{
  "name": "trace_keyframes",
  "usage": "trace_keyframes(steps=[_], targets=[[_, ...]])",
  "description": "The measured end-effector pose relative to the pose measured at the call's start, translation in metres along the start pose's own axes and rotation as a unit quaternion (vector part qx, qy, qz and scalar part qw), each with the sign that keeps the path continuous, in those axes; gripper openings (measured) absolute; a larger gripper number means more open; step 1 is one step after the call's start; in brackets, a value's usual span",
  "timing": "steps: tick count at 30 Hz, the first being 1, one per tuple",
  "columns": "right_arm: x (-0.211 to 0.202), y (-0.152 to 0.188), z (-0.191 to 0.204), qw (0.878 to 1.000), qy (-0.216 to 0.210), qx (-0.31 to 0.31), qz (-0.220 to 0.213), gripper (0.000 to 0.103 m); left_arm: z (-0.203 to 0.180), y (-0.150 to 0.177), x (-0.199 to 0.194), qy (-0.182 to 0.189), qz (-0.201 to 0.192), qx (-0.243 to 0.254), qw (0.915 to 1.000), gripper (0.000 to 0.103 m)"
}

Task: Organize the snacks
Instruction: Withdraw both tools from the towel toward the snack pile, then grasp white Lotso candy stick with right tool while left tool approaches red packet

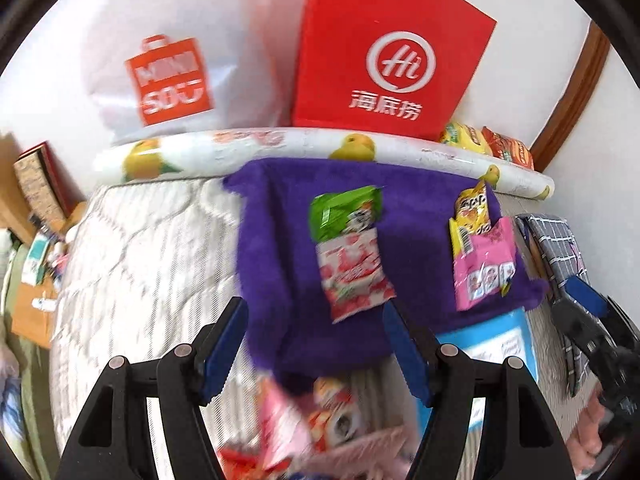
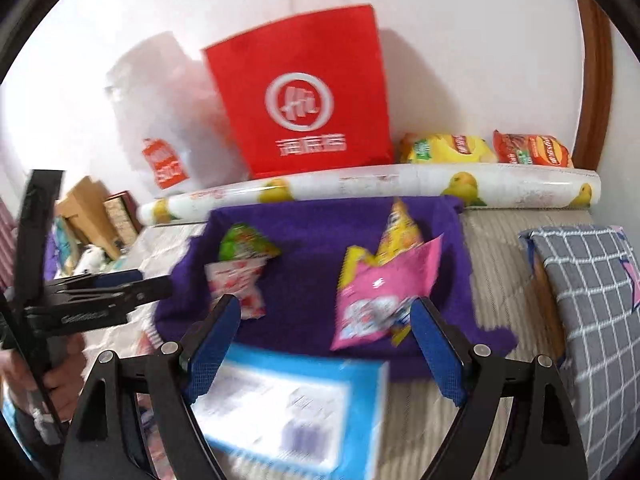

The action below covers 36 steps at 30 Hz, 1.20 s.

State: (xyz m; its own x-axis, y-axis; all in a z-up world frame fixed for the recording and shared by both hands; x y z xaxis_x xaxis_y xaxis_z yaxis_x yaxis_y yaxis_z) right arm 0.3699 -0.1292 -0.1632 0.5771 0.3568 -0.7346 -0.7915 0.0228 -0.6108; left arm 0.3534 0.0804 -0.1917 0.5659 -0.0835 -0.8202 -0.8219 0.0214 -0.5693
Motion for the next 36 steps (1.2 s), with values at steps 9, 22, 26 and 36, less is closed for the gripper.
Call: trace_keyframes(steps=[9,22,26,36], targets=[[-0.026,0.058,0.067,0.998,-0.044,-0.035,0.033,0.068,0.048,0.053,-0.040,-0.033,-0.004,-0.027,0.9991,0.068],[0.010,0.129,0.125,0.982,-0.016,-0.124,0.142,0.035,0.097,0.107,-0.054,-0.038,-0.009,-0.075,0.9964,0.068],[0.024,0.142,0.127,0.975,-0.002,-0.136,0.174,0.029,0.101,0.115,-0.056,-0.031,-0.012,-0.080,0.9962,0.068],[0.037,0.165,0.120,0.966,0.021,-0.160,0.203,0.023,0.089,0.121,-0.056,-0.017,-0.015,-0.078,0.9967,0.068]])
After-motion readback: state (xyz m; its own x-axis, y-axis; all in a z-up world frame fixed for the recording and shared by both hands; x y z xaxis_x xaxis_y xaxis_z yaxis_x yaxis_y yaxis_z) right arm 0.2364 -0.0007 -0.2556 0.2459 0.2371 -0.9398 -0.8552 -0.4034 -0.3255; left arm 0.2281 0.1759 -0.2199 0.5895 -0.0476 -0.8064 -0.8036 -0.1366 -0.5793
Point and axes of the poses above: each gripper's, at about its wrist camera, not at the fingertips, and x roughly the way its jaws point, z to its left, y to its underside, the point moved 9 cm from there along x, roughly the way its jaws point, and after that the axes turned 8 degrees about x, right-handed, at the moved point
